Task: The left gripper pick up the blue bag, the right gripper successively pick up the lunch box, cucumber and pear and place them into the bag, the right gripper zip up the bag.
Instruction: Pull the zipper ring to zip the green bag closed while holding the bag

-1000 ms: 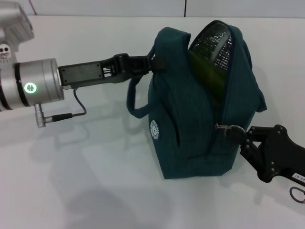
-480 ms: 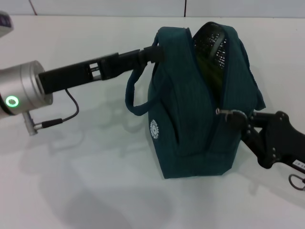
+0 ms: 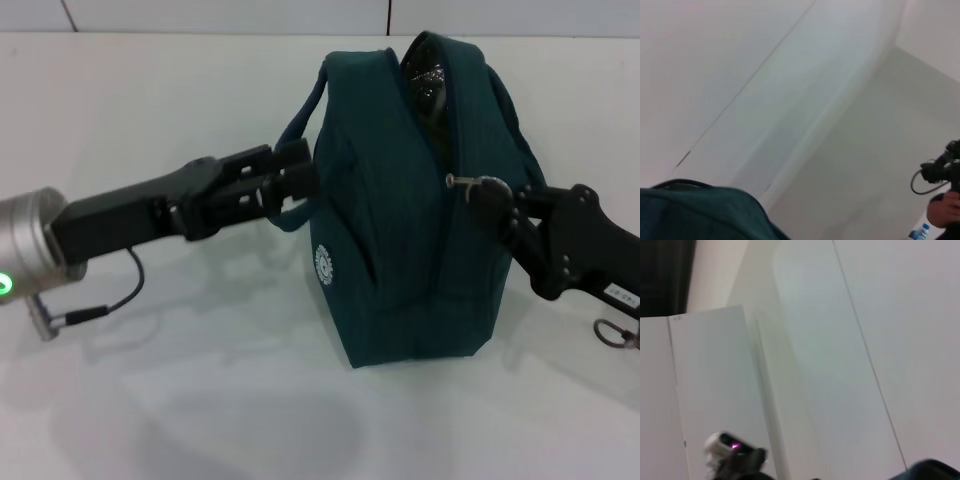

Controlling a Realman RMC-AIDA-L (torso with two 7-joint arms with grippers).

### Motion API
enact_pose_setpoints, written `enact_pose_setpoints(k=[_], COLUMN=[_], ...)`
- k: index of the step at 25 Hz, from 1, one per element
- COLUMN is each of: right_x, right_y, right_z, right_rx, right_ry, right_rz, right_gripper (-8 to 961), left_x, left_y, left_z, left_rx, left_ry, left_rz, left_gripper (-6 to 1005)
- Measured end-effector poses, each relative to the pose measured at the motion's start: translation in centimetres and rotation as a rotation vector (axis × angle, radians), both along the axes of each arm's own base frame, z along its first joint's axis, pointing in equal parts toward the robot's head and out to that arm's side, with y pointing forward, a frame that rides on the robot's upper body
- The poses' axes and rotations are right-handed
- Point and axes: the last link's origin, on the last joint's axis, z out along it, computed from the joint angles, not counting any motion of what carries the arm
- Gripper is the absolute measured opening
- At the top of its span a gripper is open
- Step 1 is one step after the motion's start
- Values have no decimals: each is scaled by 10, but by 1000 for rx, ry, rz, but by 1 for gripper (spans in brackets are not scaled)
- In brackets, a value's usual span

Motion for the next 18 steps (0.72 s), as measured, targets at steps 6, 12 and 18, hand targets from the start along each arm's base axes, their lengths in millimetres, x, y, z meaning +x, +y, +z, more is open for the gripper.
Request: enact_pose_setpoints(k=[6,12,18], right_x=[-9,-24,-38], right_y=[9,19,27], right_z=[-2,-4,-9], right_rx=[-15,-40,-59], right_ry=[-4,6,-9], right_rz=[19,51,92], right_gripper=[10,9,9], left_x=[-15,-25,-34], left_y=[-15,-26,-25], left_z=[1,-7,-21], left_rx=[52,84,118], left_ry=[13,47,96], left_rz=[2,-4,27], left_gripper=[795,794,794])
